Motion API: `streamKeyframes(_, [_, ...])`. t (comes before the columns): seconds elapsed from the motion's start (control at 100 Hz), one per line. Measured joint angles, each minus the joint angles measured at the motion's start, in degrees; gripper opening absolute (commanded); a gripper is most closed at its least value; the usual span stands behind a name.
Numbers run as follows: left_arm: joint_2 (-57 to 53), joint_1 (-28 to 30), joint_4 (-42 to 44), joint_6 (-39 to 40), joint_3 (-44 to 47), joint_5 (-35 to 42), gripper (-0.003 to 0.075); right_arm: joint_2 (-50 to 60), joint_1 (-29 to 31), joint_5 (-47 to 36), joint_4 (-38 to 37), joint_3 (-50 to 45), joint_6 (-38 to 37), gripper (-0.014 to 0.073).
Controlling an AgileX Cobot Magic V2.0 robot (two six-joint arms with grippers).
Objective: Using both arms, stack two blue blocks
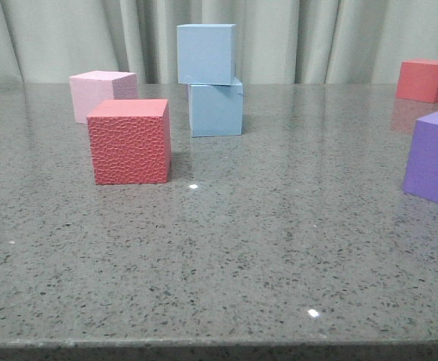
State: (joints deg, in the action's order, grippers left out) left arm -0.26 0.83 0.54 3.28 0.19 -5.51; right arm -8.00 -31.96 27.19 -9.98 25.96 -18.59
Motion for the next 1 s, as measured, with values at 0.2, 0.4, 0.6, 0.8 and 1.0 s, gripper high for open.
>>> streamKeyframes(0.2, [0.0,0.0,0.0,0.0,0.0,0.0,-0.0018,0.0,0.0,0.0,0.0,0.0,0.0,-0.0069])
streamKeyframes(0.4, [0.0,0.0,0.0,0.0,0.0,0.0,-0.0018,0.0,0.0,0.0,0.0,0.0,0.0,-0.0069])
streamKeyframes(0.6, [0.0,0.0,0.0,0.0,0.0,0.0,-0.0018,0.0,0.0,0.0,0.0,0.0,0.0,-0.0069])
streamKeyframes(0.8, [0.0,0.0,0.0,0.0,0.0,0.0,-0.0018,0.0,0.72,-1.89,-1.12,-1.59,0.0,-0.0069])
streamKeyframes(1.0, [0.0,0.0,0.0,0.0,0.0,0.0,-0.0018,0.0,10.01,-9.83,-1.32,-7.32,0.0,-0.0069])
